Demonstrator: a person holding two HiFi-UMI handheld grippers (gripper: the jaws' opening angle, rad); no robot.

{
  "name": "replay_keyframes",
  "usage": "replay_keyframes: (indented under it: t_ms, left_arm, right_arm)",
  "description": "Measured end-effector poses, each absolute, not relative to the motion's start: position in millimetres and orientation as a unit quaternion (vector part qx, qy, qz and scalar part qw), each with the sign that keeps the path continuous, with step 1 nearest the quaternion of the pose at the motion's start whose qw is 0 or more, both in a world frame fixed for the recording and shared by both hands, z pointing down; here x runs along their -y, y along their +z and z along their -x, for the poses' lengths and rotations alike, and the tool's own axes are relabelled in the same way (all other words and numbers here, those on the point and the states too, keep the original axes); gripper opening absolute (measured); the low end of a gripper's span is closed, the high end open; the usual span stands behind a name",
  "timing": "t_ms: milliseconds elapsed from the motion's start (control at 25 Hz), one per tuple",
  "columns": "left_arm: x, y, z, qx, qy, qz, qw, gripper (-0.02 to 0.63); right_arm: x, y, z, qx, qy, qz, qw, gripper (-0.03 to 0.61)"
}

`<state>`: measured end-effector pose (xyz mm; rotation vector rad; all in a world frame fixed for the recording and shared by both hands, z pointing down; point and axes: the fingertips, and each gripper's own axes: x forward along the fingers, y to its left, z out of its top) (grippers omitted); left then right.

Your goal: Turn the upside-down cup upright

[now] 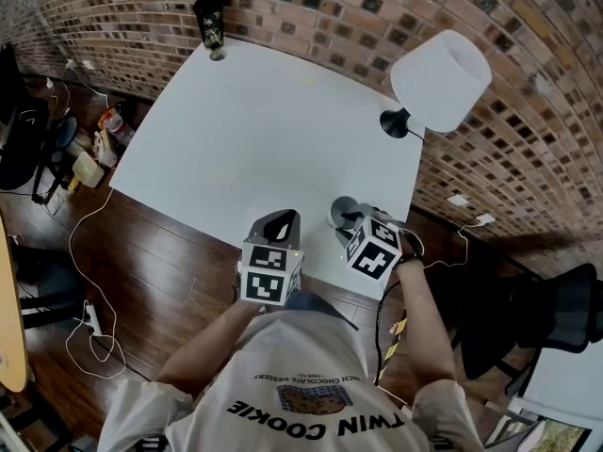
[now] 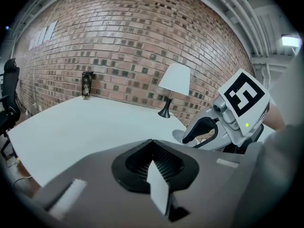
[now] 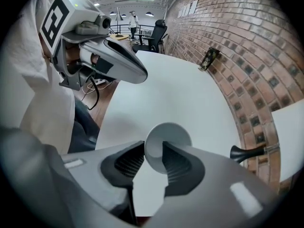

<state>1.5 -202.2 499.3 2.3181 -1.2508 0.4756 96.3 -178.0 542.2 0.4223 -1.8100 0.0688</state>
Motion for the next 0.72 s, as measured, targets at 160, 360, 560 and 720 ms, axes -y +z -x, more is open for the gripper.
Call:
replay_keyframes:
  t_ms: [160, 360, 560, 720]
  left_arm:
    - [201, 496, -3, 0.451, 0.171, -0.846, 0.228, 0.006]
    - [194, 492, -6, 0.444, 0.169, -0.851, 0.222, 0.006]
    - [178, 483, -9, 0.431, 0.165, -0.861, 0.213, 0.006]
    - [162, 476, -6, 0.422, 0.163, -0.867, 0.211, 0.006]
  right_arm:
    - [180, 529, -96, 0.793, 0.043, -0.211, 0.569, 0.107]
    - [170, 517, -98, 0.806, 0.062, -0.235, 0.541, 0.107]
    - [157, 505, -97, 0.811, 0.076, -0.283, 0.506, 0.107]
    - [139, 493, -89, 0.817, 0.094, -0.334, 0.459, 0.107]
